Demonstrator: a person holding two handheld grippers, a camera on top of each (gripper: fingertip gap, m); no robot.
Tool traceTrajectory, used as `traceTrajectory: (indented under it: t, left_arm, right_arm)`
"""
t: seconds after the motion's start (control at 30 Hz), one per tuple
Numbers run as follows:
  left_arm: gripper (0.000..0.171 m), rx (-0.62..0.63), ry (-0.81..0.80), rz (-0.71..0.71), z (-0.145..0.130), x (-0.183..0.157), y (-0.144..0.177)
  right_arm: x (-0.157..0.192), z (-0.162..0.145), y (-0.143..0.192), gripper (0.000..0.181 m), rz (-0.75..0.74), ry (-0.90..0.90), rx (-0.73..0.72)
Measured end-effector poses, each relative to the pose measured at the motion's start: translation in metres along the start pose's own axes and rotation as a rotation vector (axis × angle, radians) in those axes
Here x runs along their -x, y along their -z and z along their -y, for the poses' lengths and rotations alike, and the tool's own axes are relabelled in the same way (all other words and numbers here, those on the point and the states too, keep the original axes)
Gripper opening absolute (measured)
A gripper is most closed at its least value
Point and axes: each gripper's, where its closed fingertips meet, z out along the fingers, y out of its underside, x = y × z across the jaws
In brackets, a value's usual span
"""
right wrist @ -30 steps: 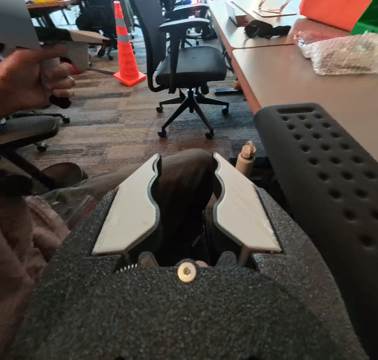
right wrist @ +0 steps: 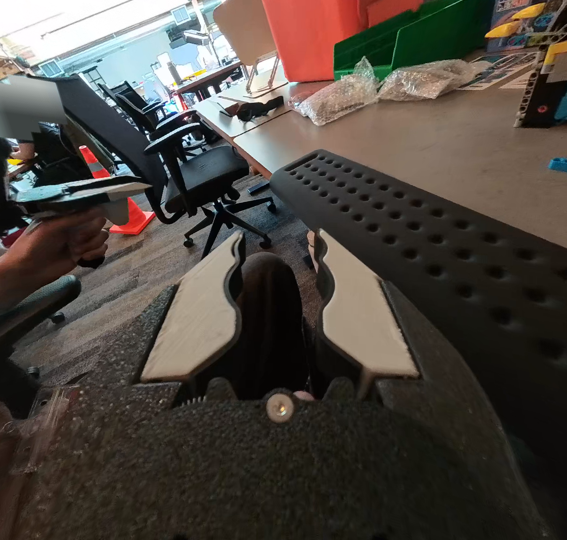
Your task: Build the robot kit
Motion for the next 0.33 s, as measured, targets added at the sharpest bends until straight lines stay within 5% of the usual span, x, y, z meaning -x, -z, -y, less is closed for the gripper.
traceTrajectory:
  t: [0.33]
  left_arm:
    - [0.059, 0.056, 0.17, -0.089, -0.0096, -0.0016, -0.0018]
  right_arm:
    - [-0.0059, -0.0072, -0.0033, 0.043, -0.043, 0.027, 0.032]
